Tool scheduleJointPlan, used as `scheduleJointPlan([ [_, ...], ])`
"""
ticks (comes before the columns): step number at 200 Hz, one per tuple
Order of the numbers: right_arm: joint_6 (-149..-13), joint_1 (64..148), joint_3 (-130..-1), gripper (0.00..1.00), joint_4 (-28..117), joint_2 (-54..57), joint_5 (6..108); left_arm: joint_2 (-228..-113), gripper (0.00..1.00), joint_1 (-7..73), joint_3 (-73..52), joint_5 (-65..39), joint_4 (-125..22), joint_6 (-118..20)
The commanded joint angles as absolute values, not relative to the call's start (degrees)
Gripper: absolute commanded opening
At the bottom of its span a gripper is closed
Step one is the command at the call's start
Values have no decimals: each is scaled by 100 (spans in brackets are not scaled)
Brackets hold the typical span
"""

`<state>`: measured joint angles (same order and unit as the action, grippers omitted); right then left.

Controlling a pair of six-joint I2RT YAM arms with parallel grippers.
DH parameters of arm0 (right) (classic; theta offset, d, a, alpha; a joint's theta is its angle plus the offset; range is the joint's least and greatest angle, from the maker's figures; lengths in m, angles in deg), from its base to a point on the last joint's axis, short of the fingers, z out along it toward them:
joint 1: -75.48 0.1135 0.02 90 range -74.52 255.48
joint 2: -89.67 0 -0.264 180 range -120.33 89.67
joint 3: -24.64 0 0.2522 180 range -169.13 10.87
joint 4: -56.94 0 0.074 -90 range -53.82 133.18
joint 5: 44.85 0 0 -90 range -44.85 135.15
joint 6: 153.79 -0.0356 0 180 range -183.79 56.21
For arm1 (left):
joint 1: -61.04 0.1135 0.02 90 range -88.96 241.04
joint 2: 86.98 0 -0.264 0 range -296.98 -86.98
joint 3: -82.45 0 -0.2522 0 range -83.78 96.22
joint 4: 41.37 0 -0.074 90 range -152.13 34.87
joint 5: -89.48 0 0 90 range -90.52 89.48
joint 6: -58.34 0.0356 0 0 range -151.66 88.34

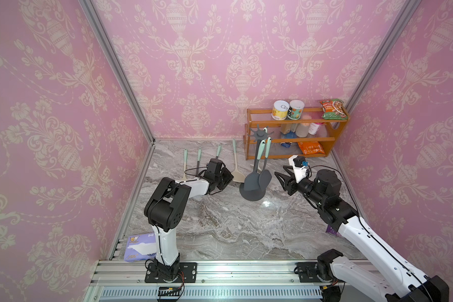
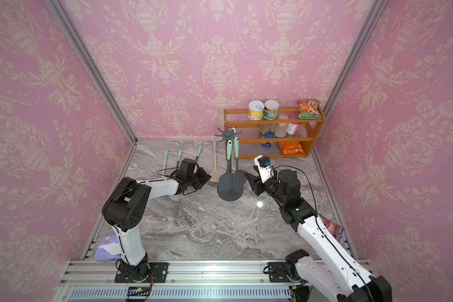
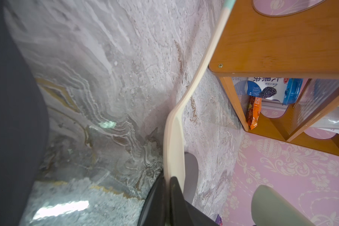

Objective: Take the spatula off the kitchen utensil rack
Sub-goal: Adjust the spatula at the center of the board.

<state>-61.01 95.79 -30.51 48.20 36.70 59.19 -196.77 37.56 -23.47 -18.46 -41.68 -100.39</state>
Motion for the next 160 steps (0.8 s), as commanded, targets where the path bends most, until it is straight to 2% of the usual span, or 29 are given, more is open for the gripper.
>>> scheduleJointPlan([
  [1, -6063, 9552, -3026, 52, 4780, 3808, 5824, -19812, 0, 3746, -2248, -1878, -4463, -9821],
  [89, -6081, 9545, -3059, 51, 4803, 3829, 5824, -19619, 0, 4617, -2108, -2836, -5395, -8949],
  [160, -6101, 9550, -3087, 51, 4722, 3856, 5816, -19825, 0, 4714, -2028, -3099, -5356, -8959],
])
